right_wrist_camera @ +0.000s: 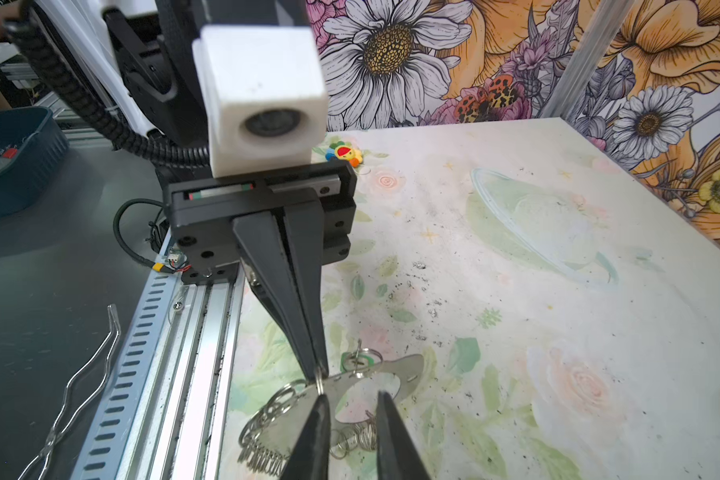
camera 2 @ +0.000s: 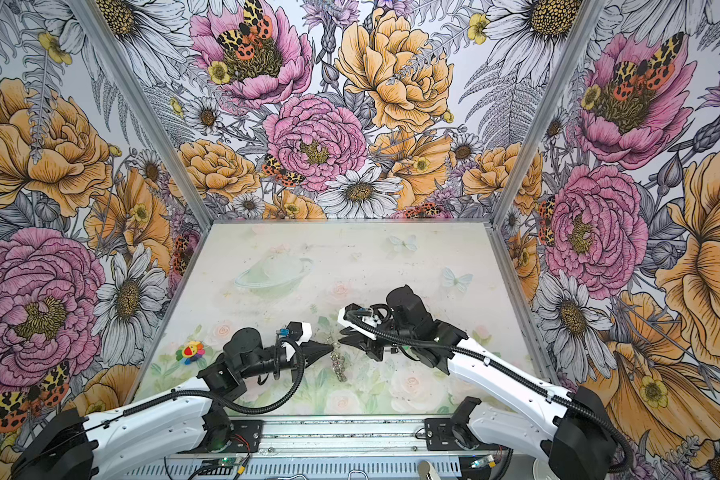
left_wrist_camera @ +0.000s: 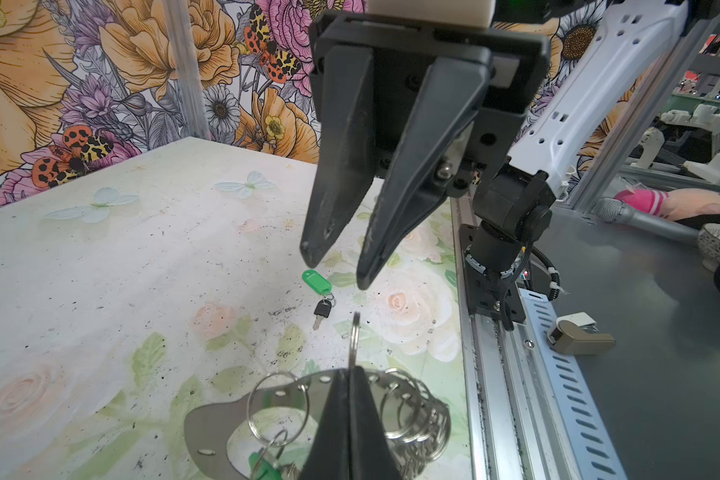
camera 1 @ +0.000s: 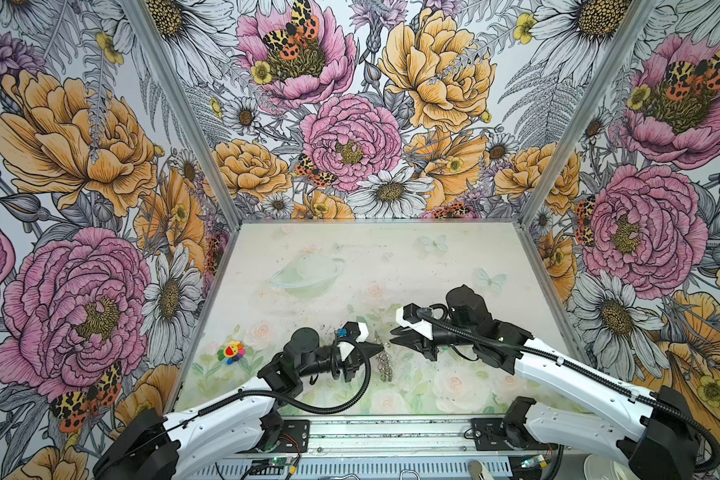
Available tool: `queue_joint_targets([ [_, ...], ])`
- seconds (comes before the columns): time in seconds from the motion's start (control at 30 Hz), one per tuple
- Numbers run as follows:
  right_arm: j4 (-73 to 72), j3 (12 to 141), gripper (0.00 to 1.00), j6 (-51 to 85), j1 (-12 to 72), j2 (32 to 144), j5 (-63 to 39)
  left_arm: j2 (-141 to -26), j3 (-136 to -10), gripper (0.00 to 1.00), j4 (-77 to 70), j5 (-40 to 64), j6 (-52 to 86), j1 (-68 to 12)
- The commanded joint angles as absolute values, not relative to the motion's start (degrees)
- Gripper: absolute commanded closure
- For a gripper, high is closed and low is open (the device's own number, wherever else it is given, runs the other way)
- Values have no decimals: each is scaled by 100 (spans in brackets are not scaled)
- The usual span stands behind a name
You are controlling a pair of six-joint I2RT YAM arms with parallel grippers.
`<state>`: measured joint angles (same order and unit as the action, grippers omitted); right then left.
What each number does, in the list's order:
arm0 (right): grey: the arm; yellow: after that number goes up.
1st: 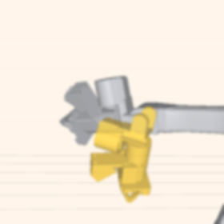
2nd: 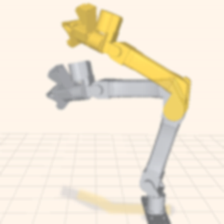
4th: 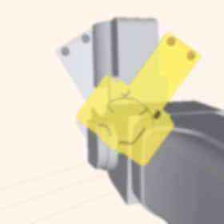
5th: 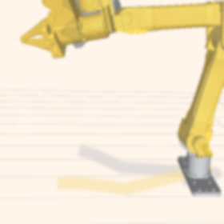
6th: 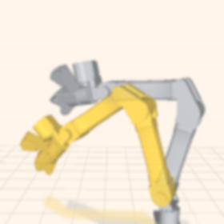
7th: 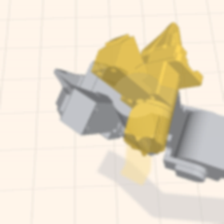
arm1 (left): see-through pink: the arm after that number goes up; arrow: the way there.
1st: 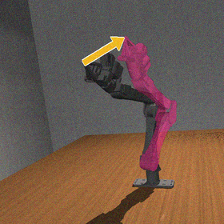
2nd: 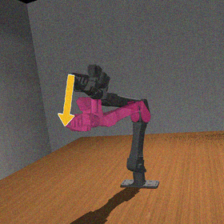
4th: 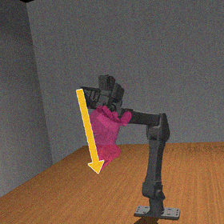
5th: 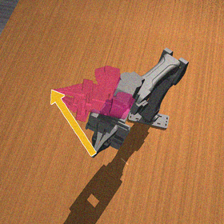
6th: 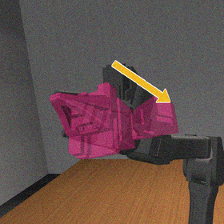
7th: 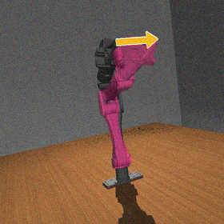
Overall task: Attach keys to a key ring
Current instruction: Pass the keyring.
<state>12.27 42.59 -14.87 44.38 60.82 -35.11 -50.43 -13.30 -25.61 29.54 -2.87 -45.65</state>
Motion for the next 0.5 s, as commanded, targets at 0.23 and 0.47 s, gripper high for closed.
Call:
queue_joint_targets([
  [0.23,2020,4822,80,-1722,4725,6409,-3460,-5027,-1490,100,-2403,2927,-376,-4614],
  [0.47,2106,4909,84,-1757,4760,6574,-3316,-5019,-1486,100,-2403,2936,-360,-4623],
])
